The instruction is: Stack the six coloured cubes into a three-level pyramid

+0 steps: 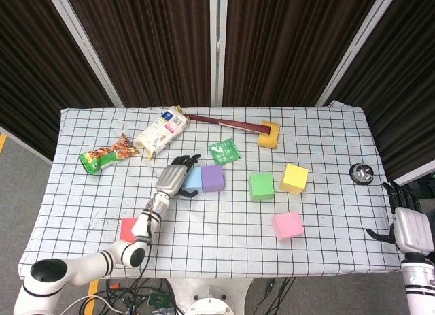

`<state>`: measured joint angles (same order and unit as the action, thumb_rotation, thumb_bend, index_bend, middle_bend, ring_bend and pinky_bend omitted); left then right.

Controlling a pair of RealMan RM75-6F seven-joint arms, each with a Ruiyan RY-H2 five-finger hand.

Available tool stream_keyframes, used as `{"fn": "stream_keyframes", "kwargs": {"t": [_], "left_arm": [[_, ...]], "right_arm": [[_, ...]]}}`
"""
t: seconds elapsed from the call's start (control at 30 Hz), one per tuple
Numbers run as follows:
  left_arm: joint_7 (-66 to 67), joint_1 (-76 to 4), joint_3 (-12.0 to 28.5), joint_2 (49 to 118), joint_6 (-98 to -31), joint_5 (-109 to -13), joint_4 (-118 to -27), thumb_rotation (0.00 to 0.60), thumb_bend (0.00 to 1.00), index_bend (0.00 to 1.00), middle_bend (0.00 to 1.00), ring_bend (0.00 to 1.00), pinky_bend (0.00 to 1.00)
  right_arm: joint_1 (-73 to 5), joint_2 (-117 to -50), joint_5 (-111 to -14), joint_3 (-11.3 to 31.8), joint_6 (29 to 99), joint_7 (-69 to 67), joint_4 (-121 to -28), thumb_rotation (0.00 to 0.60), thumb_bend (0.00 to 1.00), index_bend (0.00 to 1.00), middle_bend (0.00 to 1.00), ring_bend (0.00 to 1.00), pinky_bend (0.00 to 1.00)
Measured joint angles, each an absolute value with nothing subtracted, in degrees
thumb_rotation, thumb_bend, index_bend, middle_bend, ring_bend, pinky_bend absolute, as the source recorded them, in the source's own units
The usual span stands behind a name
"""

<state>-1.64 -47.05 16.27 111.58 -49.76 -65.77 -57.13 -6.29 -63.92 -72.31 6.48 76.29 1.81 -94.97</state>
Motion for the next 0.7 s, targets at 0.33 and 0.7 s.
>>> {"fn": "stream_keyframes", "kwargs": {"t": [0.33,0.7], "left_arm": [[-2.0,-47.4,16.5,112.4,-49.6,-65.9,-55.5,0.600,0.13,0.07,0.16,0.09,0.10],[-2.2,-47.2,16.3,112.1,-49.9,-66.5,-56.3,0.600,0.13,0.07,0.16,0.09,0.10]], "right_arm": [[-6.3,-64.0,-72.0,6.4,75.8,1.4,-94.6,0.600,0.00,0.00,0.00,0.00,0.00],[-6.3,-64.1,-72.0,6.4,75.7,1.4,-94.5,0.600,0.00,0.00,0.00,0.00,0.00]]}}
